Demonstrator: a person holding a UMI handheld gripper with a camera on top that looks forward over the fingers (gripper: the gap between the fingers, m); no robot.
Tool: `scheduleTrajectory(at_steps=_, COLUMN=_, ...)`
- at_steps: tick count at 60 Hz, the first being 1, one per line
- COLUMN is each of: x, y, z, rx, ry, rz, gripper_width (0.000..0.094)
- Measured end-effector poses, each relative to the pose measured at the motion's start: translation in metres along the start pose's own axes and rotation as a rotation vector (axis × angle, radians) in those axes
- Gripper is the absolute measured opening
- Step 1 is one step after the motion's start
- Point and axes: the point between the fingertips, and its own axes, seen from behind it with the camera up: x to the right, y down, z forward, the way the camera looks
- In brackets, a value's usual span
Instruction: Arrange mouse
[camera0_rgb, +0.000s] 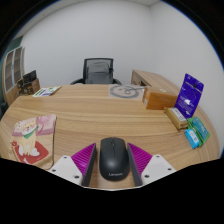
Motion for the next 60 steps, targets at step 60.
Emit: scheduleTrajectory(at_steps=60, x=-0.208, y=-0.136, z=-0.07, rx=0.107, ry=-0.126, rz=-0.001, gripper_width=0.03)
